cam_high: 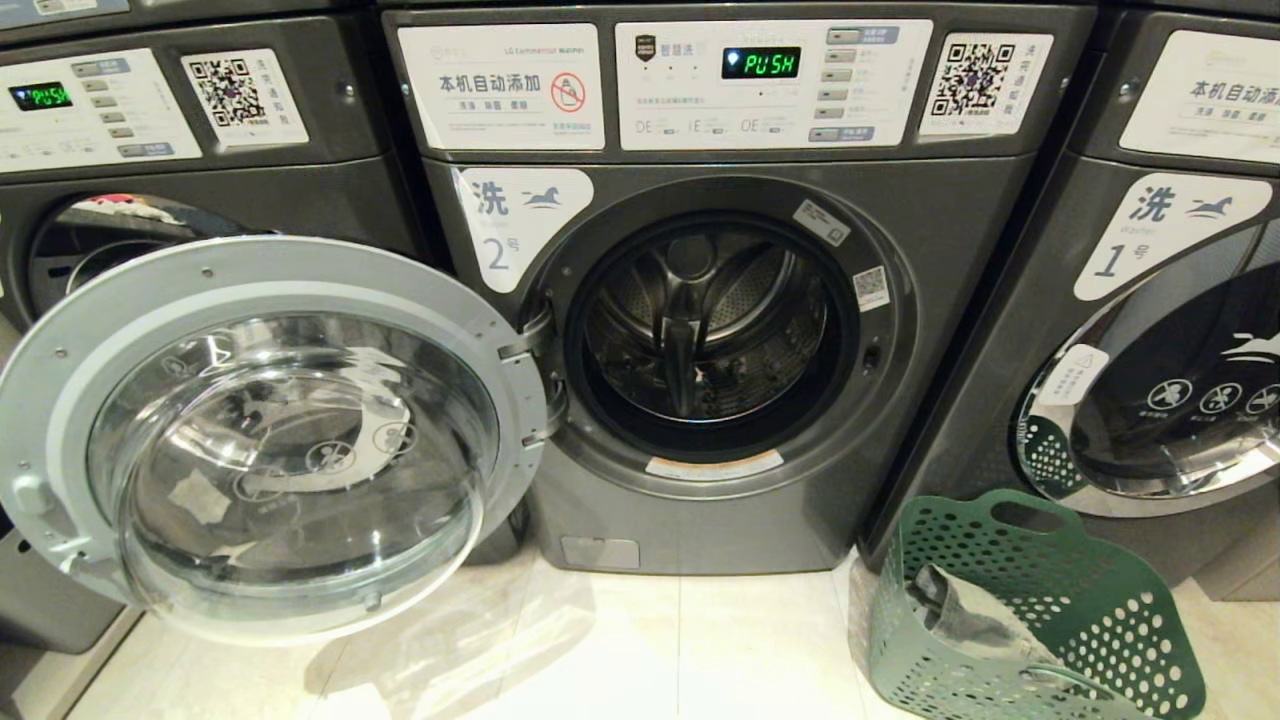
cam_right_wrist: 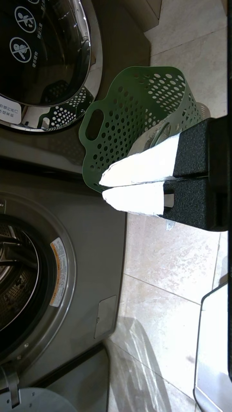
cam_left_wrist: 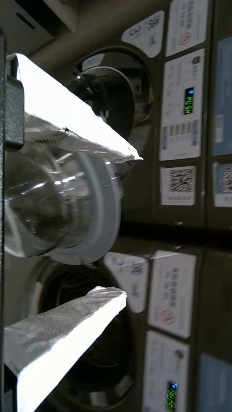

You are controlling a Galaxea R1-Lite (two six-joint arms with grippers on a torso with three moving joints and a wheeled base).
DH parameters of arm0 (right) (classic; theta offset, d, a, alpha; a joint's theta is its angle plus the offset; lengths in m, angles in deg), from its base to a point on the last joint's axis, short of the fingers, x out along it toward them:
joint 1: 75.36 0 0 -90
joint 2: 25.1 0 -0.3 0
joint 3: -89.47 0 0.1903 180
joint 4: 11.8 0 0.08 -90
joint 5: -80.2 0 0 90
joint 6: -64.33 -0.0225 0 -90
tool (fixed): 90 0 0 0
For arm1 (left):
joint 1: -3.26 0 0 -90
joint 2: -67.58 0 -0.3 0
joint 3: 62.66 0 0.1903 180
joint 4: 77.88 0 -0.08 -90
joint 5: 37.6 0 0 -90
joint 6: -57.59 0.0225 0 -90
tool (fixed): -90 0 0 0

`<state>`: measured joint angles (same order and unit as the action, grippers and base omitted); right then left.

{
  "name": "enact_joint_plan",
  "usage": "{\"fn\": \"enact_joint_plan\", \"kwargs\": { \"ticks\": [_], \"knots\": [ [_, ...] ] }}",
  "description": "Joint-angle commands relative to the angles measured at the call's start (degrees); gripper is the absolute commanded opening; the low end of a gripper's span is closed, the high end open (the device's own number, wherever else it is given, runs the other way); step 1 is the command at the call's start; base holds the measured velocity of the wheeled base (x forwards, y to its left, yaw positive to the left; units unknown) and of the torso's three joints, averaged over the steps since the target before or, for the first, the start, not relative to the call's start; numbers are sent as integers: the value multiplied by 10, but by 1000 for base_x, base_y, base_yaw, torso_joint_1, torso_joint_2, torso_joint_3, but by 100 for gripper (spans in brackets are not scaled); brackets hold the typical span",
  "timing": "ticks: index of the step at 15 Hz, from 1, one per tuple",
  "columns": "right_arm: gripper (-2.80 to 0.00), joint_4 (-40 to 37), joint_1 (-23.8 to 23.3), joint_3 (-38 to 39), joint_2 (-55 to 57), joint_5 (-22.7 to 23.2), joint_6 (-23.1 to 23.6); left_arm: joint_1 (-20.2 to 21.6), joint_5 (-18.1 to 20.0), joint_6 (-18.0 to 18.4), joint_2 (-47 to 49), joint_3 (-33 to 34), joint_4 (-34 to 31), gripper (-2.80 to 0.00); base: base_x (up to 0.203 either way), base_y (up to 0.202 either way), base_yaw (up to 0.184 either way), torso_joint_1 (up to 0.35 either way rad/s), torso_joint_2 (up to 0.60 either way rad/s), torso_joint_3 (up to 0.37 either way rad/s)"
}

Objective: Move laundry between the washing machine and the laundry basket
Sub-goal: Close the washing machine door with the left hand

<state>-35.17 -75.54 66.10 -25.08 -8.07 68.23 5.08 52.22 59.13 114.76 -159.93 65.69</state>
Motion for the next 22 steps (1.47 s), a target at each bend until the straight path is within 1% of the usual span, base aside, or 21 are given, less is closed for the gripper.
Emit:
{"fn": "enact_joint_plan", "kwargs": {
  "ticks": [1, 3, 5, 6, 7, 9, 11, 15, 18, 19, 22],
  "knots": [
    [-280, 1, 0, 0, 0, 0, -2, 29, 7, -10, 282, -173, -5, 0, 0, 0, 0, 0, 0, 0],
    [-280, 0, 0, 0, 0, 0, -8, 74, 32, -22, 421, -272, -7, 0, 0, 0, 0, 0, 0, 0],
    [-280, 0, 0, 0, 0, 0, -8, 137, 54, -34, 511, -334, -2, 0, 0, 0, 0, 0, 0, 0],
    [-280, 0, 0, 0, 0, 0, -8, 168, 62, -38, 535, -353, 12, 0, 0, 0, 0, 0, 0, 0],
    [-280, 0, 0, 0, 0, 0, -8, 188, 66, -41, 547, -360, 24, 0, 0, 0, 0, 0, 0, 0],
    [-280, 0, 0, 0, 0, 0, -8, 214, 65, -41, 555, -361, 28, 0, 0, 0, 0, 0, 0, 0],
    [-280, 0, 1, 0, 0, 0, -7, 227, 69, -43, 556, -362, 23, 0, 0, 0, 0, 0, 0, 0],
    [-280, 0, 1, 0, 0, 0, -9, 228, 67, -42, 557, -362, 29, 0, 0, 0, 0, 0, 0, 0],
    [-280, 0, 0, 0, 0, -1, -9, 229, 63, -49, 550, -362, 29, 0, 0, 0, 0, 0, 0, 0],
    [-280, 0, 1, 0, 0, -1, -9, 229, 62, -49, 550, -361, 29, -280, 0, 0, 0, 0, 0, 0],
    [-280, 0, 0, 0, 0, -1, -9, 229, 68, -58, 558, -353, 25, -280, 0, 0, 0, 0, 0, 0]
  ]
}}
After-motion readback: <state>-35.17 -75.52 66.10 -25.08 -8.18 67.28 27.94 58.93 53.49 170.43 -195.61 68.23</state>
